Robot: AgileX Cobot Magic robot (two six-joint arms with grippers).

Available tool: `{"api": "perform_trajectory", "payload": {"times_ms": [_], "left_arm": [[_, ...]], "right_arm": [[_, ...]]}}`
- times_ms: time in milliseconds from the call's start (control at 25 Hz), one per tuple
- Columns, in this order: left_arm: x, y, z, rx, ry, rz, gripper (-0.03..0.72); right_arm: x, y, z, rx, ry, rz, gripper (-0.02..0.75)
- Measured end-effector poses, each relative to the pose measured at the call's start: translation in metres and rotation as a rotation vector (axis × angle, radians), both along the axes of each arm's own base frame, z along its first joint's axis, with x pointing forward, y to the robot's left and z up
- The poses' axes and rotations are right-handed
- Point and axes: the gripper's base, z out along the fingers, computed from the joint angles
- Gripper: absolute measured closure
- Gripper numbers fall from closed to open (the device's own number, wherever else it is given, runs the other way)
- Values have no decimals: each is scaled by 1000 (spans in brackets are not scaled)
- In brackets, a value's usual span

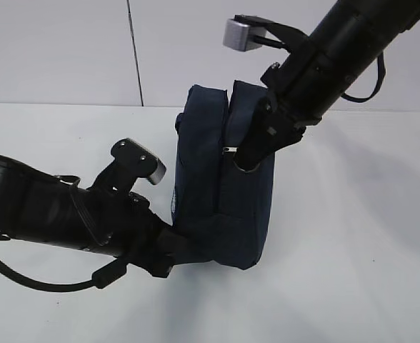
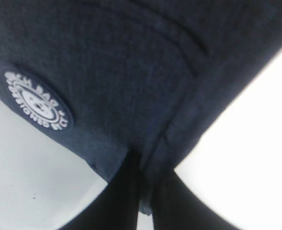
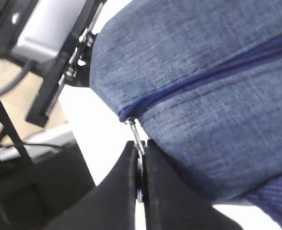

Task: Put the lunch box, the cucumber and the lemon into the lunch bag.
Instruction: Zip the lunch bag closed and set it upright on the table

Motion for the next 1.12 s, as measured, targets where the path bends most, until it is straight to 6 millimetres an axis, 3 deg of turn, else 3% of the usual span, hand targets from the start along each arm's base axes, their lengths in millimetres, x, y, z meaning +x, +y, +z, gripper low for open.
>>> {"api": "perform_trajectory", "payload": {"times_ms": [720,1120], "left_arm": [[0,-2,2,-24,3,-8,674],[0,-3,3,-30,3,-7,674]], "right_arm": [[-9,2,28,88,171,-284,717],[-11,9,35,174,404,-497,717]]}}
